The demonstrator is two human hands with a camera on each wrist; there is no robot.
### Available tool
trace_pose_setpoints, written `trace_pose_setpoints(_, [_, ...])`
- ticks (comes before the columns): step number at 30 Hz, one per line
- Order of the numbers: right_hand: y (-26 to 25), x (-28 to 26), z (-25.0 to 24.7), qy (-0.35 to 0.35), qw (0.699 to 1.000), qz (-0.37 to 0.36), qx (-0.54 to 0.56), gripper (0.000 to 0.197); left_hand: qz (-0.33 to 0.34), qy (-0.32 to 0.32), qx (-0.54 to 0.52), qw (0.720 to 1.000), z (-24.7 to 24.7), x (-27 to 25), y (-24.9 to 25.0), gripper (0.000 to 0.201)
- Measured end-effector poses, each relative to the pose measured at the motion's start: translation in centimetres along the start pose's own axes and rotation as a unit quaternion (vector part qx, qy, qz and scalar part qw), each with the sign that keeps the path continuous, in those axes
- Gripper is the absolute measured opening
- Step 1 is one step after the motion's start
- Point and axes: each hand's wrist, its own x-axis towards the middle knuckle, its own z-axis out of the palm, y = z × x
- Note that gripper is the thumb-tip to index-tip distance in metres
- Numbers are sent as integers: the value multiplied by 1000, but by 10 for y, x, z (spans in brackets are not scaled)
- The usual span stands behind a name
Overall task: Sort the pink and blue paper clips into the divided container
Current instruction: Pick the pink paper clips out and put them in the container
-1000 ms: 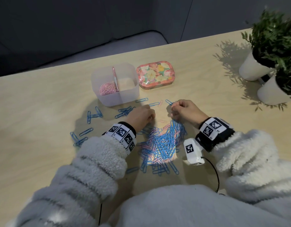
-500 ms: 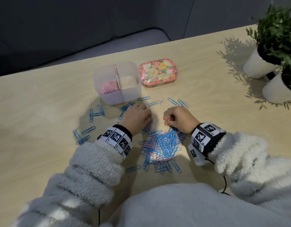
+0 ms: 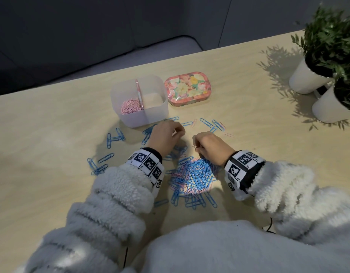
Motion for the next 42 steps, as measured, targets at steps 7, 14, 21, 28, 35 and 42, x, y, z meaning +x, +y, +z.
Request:
trace_pose_setpoints(7, [3,-3,3,16,1000,-7,5,9,-2,-22,22,1000,2,1,-17,16])
trace_pose_setpoints(14, [10,-9,-8,76,960,75,259,12,-2,-41,65,997,6,5,-13,12])
trace_pose_setpoints(21, [55,-17,-45,259,699,299,595,28,13,-64,81,995,10,5,-15,7])
trace_pose_setpoints(28, [73,-18,-30,169,933,244,202,26,-52,12,-83,995,9,11,0,25])
trace_pose_setpoints(35, [65,-18,-32,122,953,255,110,11,-74,-118,-18,990,10,6,-2,17])
trace_pose_setpoints(42, [73,-6,-35,170,853,267,416,21,-26,-146,96,984,9,8,4,10])
